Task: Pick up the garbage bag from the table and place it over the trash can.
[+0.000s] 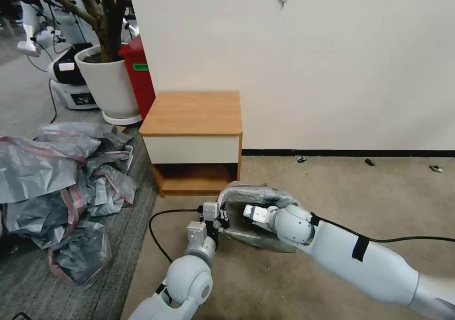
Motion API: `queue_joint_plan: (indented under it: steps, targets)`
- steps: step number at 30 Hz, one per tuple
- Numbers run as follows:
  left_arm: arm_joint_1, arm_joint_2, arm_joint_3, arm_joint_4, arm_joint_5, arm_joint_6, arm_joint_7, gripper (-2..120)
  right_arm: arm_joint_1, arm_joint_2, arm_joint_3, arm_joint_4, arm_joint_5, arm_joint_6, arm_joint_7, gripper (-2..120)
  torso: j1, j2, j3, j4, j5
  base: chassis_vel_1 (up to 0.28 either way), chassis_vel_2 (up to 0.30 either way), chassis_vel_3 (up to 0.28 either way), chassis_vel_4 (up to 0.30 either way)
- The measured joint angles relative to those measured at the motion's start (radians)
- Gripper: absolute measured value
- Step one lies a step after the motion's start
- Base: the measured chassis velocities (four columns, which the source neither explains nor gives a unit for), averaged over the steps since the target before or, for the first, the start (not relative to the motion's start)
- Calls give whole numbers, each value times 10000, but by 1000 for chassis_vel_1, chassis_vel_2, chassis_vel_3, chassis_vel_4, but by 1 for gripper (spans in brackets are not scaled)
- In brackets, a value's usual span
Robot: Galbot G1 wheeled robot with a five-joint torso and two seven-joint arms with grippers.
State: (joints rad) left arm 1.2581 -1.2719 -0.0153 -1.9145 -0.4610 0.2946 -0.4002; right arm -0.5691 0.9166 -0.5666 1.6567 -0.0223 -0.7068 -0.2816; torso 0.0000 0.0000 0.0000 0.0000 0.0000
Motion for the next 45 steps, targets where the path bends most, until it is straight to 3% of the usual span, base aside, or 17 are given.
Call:
queue_joint_plan:
  steps: [11,15,24,45]
  targets:
    - [-181,-95,-26,353,-575,29,-233,2,-271,-115,48,552,390,2,165,0,0,0,0,-1,-1,0,0,0,0]
    - [-62,-82,-32,151,-879,97,-102,2,-346,-49,-2,510,1161,35,675,0,0,0,0,0,0,0,0,0,0]
    - [148,33,-252,-478,-2118,439,155,2,-495,51,13,351,1227,312,827,0,0,0,0,0,-1,0,0,0,0]
    - [152,-14,-274,-112,-1726,559,-24,2,-514,-151,-73,730,1172,354,871,0,0,0,0,0,0,0,0,0,0]
